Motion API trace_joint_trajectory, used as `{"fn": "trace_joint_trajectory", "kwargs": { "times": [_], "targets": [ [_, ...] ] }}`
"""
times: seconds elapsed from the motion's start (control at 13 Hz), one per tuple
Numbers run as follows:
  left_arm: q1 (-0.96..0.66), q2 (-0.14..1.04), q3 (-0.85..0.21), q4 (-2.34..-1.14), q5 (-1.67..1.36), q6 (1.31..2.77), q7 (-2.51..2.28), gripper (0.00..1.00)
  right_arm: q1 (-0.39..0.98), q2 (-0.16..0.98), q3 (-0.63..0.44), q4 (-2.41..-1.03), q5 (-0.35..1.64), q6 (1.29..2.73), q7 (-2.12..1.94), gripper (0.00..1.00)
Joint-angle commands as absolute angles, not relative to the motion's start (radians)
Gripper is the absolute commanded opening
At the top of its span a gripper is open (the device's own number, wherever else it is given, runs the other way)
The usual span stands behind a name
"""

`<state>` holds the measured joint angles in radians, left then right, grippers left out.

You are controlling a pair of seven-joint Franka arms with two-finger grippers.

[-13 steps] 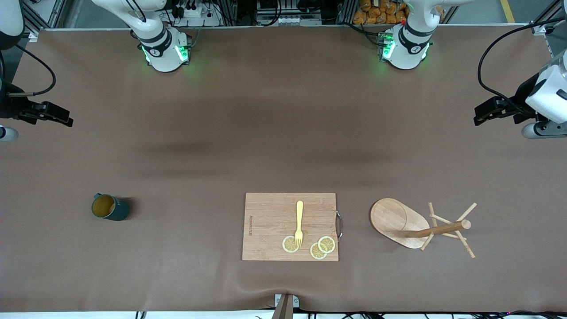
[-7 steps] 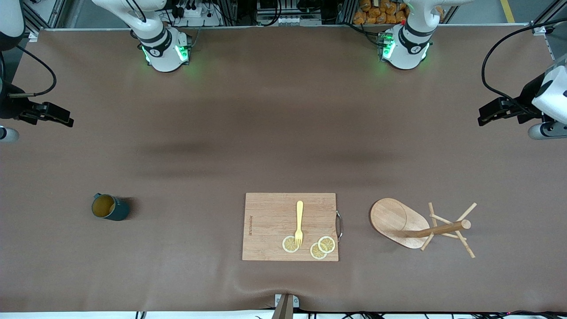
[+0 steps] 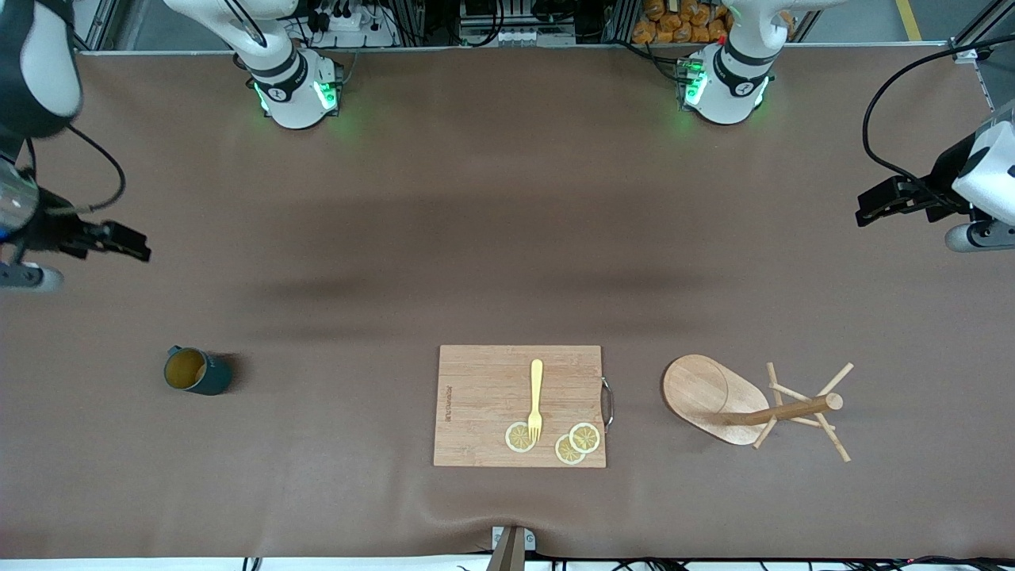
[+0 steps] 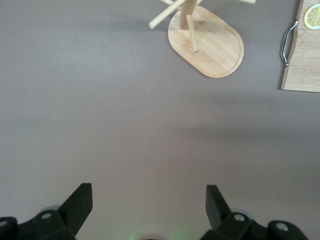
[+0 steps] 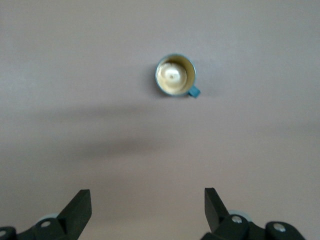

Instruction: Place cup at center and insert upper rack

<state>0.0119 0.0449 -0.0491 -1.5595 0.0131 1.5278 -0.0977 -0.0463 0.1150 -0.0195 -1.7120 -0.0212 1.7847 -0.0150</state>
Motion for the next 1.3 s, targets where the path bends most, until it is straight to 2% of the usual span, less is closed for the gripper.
{"fn": "trace_joint_trajectory", "kwargs": {
  "times": [0.0,0.23,0.61,1.23],
  "targets": [
    [0.02,0.043,-0.054,-1.555,0.012,1.513,-0.089,1.0,-0.038,0.216,-0.023,-1.697,-0.023,1.891,-0.011,1.0],
    [0.028,0.043,-0.054,-1.555,0.012,1.505,-0.087,1.0,-0.04,0.32,-0.023,-1.697,-0.023,2.05,-0.021,1.0],
    [0.032,0.044,-0.054,-1.555,0.012,1.505,-0.087,1.0,-0.041,0.463,-0.023,-1.697,-0.023,2.167,-0.021,1.0],
    [0.032,0.054,-0.055,-1.552,0.012,1.506,-0.087,1.0,-0.029,0.557,-0.023,-1.697,-0.035,2.319,-0.023,1.0]
  ]
}}
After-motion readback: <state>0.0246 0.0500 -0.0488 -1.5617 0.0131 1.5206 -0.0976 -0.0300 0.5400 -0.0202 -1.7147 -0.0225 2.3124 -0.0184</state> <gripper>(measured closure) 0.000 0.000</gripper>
